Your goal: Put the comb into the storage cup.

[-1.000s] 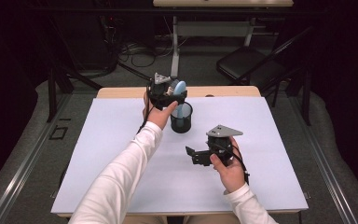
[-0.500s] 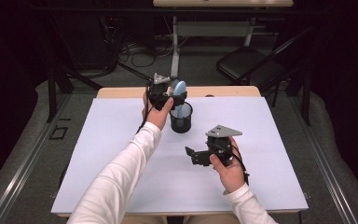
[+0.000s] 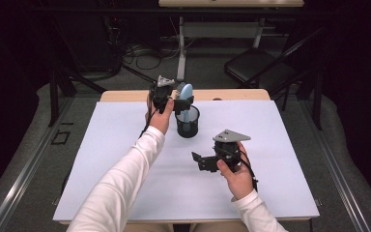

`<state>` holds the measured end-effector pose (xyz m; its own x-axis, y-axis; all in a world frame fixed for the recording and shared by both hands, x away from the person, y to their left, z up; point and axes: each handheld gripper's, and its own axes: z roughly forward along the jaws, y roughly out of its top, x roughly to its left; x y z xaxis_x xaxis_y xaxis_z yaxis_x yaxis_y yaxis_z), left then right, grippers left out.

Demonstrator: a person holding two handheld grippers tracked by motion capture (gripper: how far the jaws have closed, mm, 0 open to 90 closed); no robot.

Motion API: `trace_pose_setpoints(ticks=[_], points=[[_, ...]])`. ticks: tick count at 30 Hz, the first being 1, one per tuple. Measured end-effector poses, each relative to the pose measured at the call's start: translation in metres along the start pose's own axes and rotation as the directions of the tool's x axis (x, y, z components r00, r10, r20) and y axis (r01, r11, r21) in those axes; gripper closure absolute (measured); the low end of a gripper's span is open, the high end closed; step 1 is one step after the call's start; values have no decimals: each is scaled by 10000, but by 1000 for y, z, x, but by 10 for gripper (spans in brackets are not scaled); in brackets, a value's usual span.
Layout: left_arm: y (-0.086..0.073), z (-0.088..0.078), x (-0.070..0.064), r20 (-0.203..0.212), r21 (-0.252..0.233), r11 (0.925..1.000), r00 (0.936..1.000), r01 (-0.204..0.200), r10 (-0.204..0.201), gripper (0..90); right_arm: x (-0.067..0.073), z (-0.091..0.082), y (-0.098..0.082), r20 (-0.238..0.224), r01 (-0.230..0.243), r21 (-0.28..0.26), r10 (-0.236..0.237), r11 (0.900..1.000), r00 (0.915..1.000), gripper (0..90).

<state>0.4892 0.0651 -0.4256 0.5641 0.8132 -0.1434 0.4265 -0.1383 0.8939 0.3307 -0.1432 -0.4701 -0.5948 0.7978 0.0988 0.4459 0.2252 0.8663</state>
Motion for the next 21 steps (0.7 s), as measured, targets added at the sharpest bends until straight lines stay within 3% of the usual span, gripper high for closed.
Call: trace_pose_setpoints(ticks=[21], points=[[5, -19, -2, 277, -8, 10000, 9996, -52, 52, 5, 2, 0, 1, -13, 51, 0, -51, 10000, 10000, 23]])
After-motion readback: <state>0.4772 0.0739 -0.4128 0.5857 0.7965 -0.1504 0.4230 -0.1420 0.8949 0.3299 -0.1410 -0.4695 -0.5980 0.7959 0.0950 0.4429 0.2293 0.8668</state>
